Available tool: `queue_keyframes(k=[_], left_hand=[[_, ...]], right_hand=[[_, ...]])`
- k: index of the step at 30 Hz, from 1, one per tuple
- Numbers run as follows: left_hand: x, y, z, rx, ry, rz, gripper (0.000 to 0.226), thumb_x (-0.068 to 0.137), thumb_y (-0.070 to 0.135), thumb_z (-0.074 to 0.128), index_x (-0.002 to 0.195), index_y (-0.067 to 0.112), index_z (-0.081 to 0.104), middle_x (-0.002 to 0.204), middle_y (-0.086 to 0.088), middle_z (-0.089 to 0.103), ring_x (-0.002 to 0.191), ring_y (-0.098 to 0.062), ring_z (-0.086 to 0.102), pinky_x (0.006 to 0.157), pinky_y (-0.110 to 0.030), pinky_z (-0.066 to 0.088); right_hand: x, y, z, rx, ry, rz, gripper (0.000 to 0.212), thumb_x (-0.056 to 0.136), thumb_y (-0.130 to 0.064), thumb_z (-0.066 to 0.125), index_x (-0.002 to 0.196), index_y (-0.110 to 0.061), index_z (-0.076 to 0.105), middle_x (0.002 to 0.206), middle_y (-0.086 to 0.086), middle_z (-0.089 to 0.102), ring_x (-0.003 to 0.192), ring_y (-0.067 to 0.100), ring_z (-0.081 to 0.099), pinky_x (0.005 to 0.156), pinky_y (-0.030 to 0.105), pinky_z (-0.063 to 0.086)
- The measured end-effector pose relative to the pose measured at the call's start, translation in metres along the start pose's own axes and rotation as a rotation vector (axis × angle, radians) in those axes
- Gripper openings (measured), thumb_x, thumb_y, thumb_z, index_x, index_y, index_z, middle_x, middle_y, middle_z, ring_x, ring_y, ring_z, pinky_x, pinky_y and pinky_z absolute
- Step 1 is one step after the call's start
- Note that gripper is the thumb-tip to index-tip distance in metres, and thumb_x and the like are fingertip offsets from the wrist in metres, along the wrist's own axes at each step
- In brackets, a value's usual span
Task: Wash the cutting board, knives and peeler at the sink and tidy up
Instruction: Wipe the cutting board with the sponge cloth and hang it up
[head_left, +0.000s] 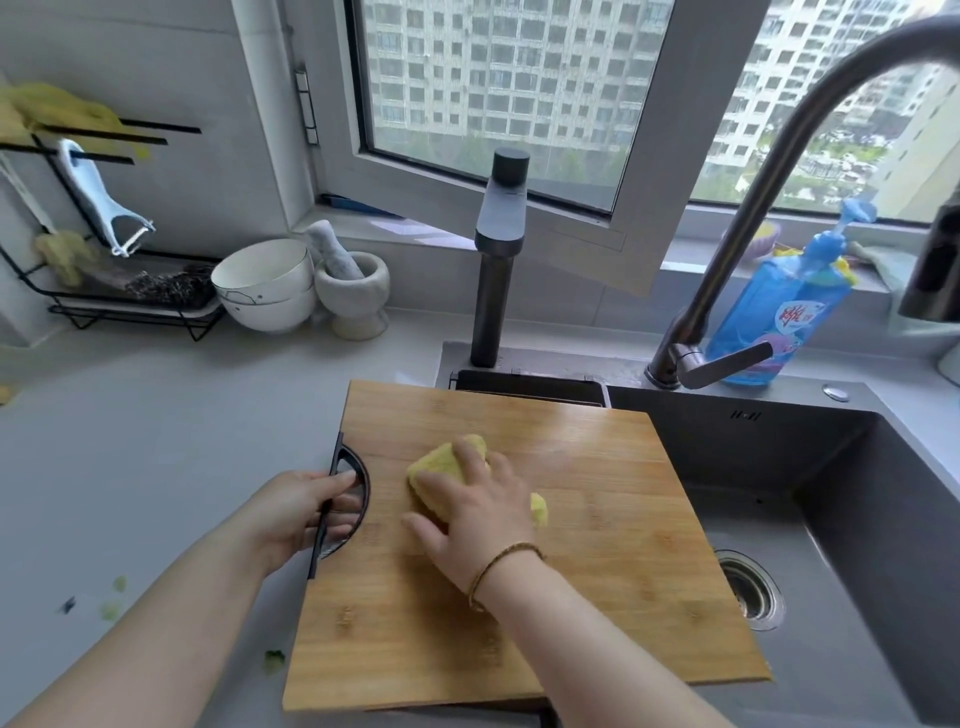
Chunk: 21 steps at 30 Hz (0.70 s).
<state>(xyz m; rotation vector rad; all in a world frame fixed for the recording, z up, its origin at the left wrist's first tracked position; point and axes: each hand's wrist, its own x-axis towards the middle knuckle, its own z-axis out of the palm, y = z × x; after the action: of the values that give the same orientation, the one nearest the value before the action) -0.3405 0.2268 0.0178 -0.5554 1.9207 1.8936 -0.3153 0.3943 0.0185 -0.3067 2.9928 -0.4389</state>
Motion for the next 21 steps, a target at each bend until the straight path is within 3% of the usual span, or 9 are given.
queue_keyframes(k=[3, 6, 7, 10, 13, 15, 17, 19, 21], left_hand=[[0.0, -0.004, -0.001, -0.012, -0.008, -0.008, 0.021, 0.094, 0.01, 0.048, 0.077, 0.001, 0.059, 0.061, -0.01, 0.06, 0.035, -0.009, 0.057, 0.036, -0.014, 0.046], [-0.001, -0.005, -0.003, -0.013, -0.017, -0.014, 0.021, 0.093, 0.011, 0.049, 0.079, 0.001, 0.059, 0.056, -0.007, 0.062, 0.037, -0.01, 0.058, 0.037, -0.014, 0.046], [-0.001, -0.005, -0.004, -0.011, -0.019, -0.013, 0.021, 0.093, 0.012, 0.049, 0.079, 0.001, 0.06, 0.057, -0.008, 0.063, 0.037, -0.009, 0.058, 0.037, -0.015, 0.046], [-0.001, -0.006, -0.004, -0.002, -0.03, -0.017, 0.021, 0.094, 0.013, 0.049, 0.08, 0.0, 0.059, 0.069, -0.012, 0.06, 0.037, -0.009, 0.058, 0.037, -0.014, 0.047], [0.0, -0.007, -0.003, 0.005, -0.033, -0.015, 0.021, 0.094, 0.012, 0.048, 0.081, 0.0, 0.059, 0.073, -0.014, 0.059, 0.037, -0.009, 0.058, 0.037, -0.014, 0.047], [0.002, -0.005, -0.001, 0.011, -0.03, -0.014, 0.021, 0.094, 0.012, 0.048, 0.08, 0.001, 0.058, 0.073, -0.014, 0.058, 0.036, -0.008, 0.058, 0.037, -0.014, 0.047], [0.004, -0.003, 0.001, 0.008, -0.022, -0.012, 0.022, 0.094, 0.012, 0.048, 0.078, 0.002, 0.058, 0.072, -0.013, 0.056, 0.034, -0.007, 0.056, 0.037, -0.013, 0.046], [0.004, -0.001, 0.004, 0.013, -0.012, -0.013, 0.022, 0.094, 0.012, 0.048, 0.077, 0.002, 0.056, 0.071, -0.012, 0.055, 0.033, -0.007, 0.055, 0.036, -0.013, 0.045], [0.002, 0.001, 0.005, 0.023, -0.009, -0.01, 0.022, 0.094, 0.012, 0.049, 0.076, 0.001, 0.056, 0.072, -0.013, 0.056, 0.033, -0.008, 0.056, 0.035, -0.013, 0.045]], right_hand=[[0.0, 0.019, 0.007, -0.014, 0.019, -0.008, 0.041, 0.095, -0.025, 0.041, 0.134, -0.039, 0.04, 0.155, -0.002, 0.011, 0.132, 0.029, 0.027, 0.102, 0.04, 0.033], [-0.004, 0.058, 0.005, -0.068, 0.26, 0.008, 0.04, 0.077, -0.01, 0.056, 0.107, -0.034, 0.067, 0.133, 0.007, 0.052, 0.102, 0.035, 0.059, 0.072, 0.044, 0.054], [-0.008, 0.076, 0.001, -0.096, 0.296, 0.091, 0.04, 0.077, -0.01, 0.056, 0.106, -0.035, 0.066, 0.133, 0.006, 0.053, 0.102, 0.033, 0.06, 0.072, 0.042, 0.053], [-0.032, 0.145, -0.011, -0.034, 0.173, 0.511, 0.041, 0.094, -0.017, 0.039, 0.128, -0.039, 0.048, 0.149, -0.003, 0.027, 0.125, 0.024, 0.039, 0.093, 0.034, 0.041], [-0.056, 0.173, -0.027, 0.02, 0.223, 0.704, 0.038, 0.095, -0.019, 0.038, 0.128, -0.034, 0.049, 0.14, 0.0, 0.034, 0.118, 0.026, 0.043, 0.091, 0.037, 0.046], [-0.054, 0.153, -0.025, 0.064, 0.241, 0.637, 0.038, 0.093, -0.018, 0.042, 0.128, -0.031, 0.05, 0.142, -0.001, 0.034, 0.12, 0.026, 0.042, 0.093, 0.034, 0.043], [-0.049, 0.1, -0.014, 0.056, 0.299, 0.412, 0.042, 0.087, -0.011, 0.051, 0.123, -0.032, 0.056, 0.143, -0.001, 0.038, 0.119, 0.025, 0.047, 0.094, 0.029, 0.042], [-0.053, 0.041, 0.004, 0.055, 0.345, 0.049, 0.04, 0.061, -0.018, 0.065, 0.096, -0.036, 0.071, 0.119, 0.0, 0.063, 0.089, 0.023, 0.065, 0.071, 0.025, 0.053], [-0.059, 0.012, 0.021, 0.01, 0.219, -0.161, 0.035, 0.045, -0.032, 0.068, 0.078, -0.042, 0.071, 0.097, -0.005, 0.071, 0.061, 0.015, 0.064, 0.05, 0.014, 0.048]])
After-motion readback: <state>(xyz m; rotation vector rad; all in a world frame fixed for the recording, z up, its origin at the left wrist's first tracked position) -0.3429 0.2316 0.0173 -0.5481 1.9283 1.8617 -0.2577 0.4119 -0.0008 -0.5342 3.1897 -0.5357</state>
